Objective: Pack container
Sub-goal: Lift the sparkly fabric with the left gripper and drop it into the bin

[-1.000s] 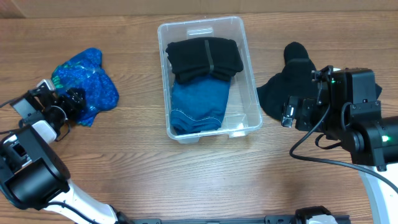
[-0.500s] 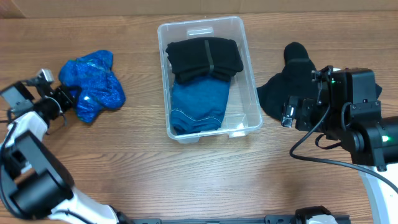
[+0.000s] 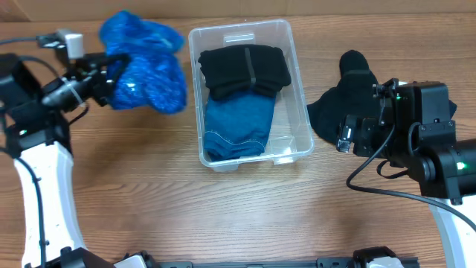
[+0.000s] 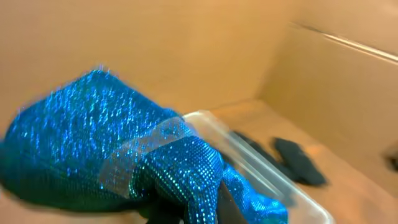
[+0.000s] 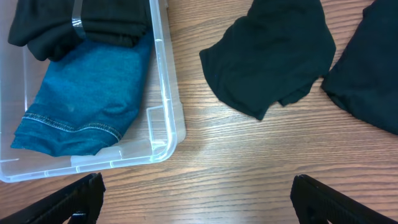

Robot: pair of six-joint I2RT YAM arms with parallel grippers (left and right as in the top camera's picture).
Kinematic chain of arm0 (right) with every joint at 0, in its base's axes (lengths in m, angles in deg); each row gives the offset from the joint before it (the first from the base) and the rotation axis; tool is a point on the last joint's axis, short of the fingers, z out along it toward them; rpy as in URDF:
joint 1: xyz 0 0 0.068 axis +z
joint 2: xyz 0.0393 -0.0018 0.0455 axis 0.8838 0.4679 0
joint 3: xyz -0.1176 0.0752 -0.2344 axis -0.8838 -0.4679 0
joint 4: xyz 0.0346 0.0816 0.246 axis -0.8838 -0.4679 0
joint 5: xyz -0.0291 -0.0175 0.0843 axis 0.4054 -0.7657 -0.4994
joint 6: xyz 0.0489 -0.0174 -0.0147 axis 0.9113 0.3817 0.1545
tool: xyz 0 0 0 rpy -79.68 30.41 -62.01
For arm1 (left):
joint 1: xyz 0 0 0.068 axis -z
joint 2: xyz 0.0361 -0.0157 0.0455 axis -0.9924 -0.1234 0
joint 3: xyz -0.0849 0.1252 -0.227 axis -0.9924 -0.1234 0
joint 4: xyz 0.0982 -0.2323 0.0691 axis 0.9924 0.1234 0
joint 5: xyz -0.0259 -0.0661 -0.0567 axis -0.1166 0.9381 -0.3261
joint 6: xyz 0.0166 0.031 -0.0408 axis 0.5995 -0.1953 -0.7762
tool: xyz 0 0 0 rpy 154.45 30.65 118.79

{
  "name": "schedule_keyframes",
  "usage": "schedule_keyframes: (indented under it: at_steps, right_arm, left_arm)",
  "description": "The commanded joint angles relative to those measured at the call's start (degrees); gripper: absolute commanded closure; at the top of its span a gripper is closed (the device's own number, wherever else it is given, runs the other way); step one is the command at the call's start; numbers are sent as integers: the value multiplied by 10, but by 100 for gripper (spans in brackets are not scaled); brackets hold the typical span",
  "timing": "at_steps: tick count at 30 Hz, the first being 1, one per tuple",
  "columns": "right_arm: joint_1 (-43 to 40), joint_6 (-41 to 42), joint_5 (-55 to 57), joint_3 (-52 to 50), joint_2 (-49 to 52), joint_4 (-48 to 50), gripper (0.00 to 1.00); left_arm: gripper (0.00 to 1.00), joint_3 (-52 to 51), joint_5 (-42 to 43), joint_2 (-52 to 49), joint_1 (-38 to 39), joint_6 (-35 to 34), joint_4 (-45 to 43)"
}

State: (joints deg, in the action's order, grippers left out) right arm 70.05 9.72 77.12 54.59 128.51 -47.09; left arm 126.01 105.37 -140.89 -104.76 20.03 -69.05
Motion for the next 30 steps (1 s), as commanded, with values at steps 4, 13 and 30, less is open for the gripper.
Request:
schedule_keyframes:
  at_steps: [4,13,30]
  right_arm:
    - [-2,-6,-1,1,-1,1,0]
    - [-2,-6,-1,1,-1,1,0]
    - [-2,-6,-1,1,-1,1,0]
  left_arm:
    - [96,27,201,-3,159,13,-125]
    - [96,27,199,-151,279,7,-176]
    - [96,27,201,-282,317,-144,-201]
